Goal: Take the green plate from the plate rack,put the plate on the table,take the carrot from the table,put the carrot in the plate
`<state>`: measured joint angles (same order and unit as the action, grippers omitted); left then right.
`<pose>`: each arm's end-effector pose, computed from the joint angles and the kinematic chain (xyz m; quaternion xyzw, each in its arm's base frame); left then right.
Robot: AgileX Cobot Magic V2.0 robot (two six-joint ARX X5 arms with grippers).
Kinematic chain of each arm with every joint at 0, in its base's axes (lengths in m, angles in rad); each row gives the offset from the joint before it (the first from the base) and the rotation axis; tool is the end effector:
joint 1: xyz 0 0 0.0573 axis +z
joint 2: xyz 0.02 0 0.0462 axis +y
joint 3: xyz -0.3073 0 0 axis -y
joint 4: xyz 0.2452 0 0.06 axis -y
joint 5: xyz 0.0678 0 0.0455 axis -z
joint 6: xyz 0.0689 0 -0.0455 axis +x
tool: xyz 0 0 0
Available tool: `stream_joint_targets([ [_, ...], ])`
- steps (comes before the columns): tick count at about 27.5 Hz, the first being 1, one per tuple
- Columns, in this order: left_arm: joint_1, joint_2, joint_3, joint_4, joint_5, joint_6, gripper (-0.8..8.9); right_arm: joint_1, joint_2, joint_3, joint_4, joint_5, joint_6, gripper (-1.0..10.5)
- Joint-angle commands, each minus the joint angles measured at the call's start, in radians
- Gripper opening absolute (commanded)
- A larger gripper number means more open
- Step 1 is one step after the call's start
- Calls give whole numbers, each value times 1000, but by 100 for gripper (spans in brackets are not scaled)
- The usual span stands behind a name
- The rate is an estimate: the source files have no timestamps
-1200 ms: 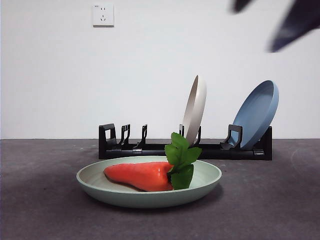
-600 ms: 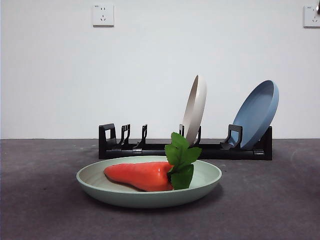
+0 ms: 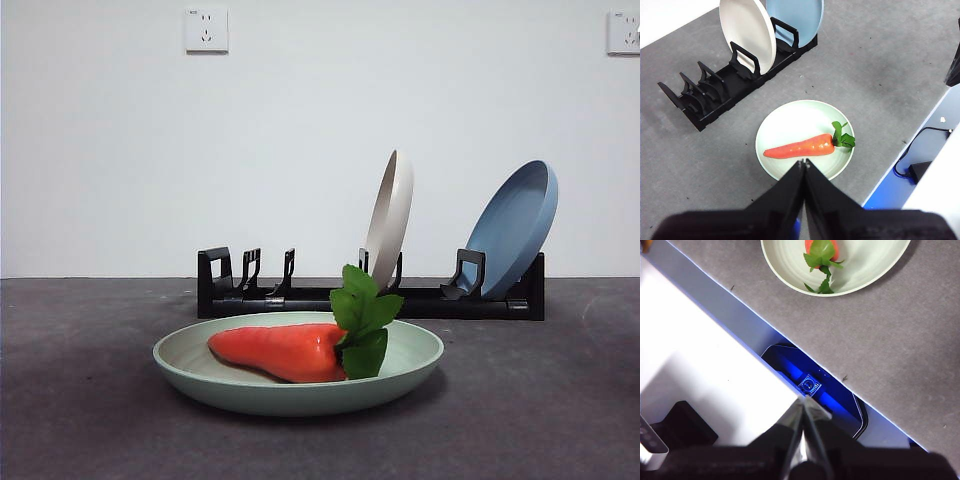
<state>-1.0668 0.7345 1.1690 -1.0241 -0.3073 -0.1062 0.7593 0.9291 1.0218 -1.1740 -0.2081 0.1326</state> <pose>0.0666 -0.0775 0.3929 0.1369 0.2431 -0.3423 0.8972 0.0905 0.1055 0.3128 -0.0895 0.5206 0.3650 0.7666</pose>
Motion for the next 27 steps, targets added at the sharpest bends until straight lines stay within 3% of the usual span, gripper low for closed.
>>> stream_joint_targets([
  [1, 2, -2, -1, 5, -5, -5, -2, 2, -1, -2, 5, 2, 8, 2],
  [5, 2, -2, -1, 8, -17, 18, -3, 2, -1, -2, 5, 2, 8, 2],
  [9, 18, -3, -1, 48, -141, 37, -2, 2, -1, -2, 5, 2, 8, 2],
  [13, 158, -26, -36, 263, -208, 177, -2, 2, -1, -2, 5, 2, 8, 2],
  [16, 326, -76, -125, 504, -111, 243, -2, 2, -1, -2, 4, 2, 8, 2],
  [22, 661, -245, -439, 949, 125, 246, -2, 2, -1, -2, 5, 2, 8, 2],
  [27, 825, -368, -696, 1120, 183, 233, -2, 2, -1, -2, 5, 2, 8, 2],
])
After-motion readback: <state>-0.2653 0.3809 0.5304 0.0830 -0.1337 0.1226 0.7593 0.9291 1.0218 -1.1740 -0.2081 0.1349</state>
